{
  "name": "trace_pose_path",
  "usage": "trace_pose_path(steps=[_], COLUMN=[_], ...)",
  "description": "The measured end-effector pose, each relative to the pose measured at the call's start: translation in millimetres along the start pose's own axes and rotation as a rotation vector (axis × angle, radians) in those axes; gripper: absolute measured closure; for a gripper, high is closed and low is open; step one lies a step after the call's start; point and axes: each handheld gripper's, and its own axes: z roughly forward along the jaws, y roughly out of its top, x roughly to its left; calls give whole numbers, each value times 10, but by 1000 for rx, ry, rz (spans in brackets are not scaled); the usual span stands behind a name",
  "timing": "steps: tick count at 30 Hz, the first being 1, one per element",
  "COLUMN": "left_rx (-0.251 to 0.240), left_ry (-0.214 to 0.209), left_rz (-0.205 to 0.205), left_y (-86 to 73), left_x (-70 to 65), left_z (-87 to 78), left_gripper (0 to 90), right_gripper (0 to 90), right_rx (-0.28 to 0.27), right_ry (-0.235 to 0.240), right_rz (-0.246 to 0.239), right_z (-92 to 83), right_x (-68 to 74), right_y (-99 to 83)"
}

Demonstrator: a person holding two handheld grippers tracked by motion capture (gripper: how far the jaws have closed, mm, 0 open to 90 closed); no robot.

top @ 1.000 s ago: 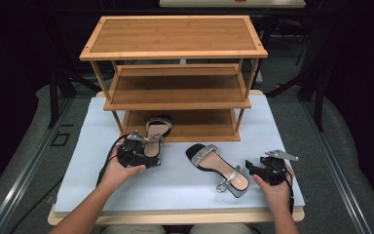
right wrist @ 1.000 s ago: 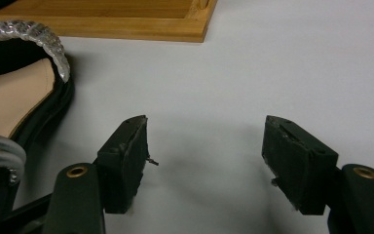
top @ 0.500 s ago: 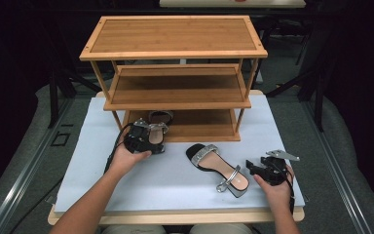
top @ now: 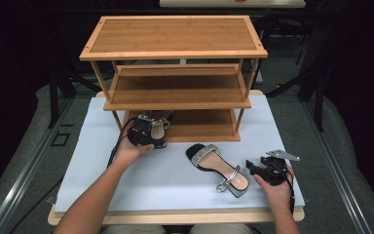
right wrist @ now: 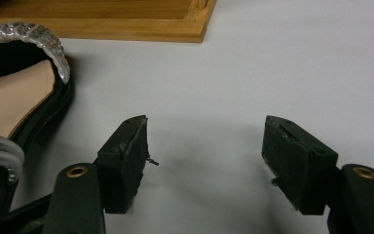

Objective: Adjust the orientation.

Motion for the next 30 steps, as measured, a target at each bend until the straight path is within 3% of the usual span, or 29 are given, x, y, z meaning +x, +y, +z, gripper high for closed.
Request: trace_pose_path(steps=[2,4,8,12,16,17,22,23,30], left_rx=[-17,-6,-8,-18,-19,-28,-27,-26,-76], left_ry=[-10,7,24,2,20,-2,-22,-38,-48], left_rz=[-18,6,4,-27,-41,-50,-43,-42,-82], left_y=[-14,-32,-54,-115,-179,-244,-407,-522,-880], left_x=[-3,-7,-11,-4,-39,-55,-113,-150,-217], left_z=[9,19,10,-34,-124,-183,-300,-362,-573], left_gripper=[314,313,312,313,317,327,345,346,356], right_gripper=[331,331,331,331,331,331,330,329,329], right_rx=[0,0,1,1,2,3,-2,-8,-7], right_ry=[1,1,1,-2,-4,-3,-5,-4,2], right_rz=[1,1,-2,-2,-2,-5,-14,-14,-19], right_z=[1,3,3,-2,-6,-7,-17,-27,-38], right_x=[-2,0,5,0,-2,2,18,30,62], right_y=[1,0,0,0,1,1,8,14,39])
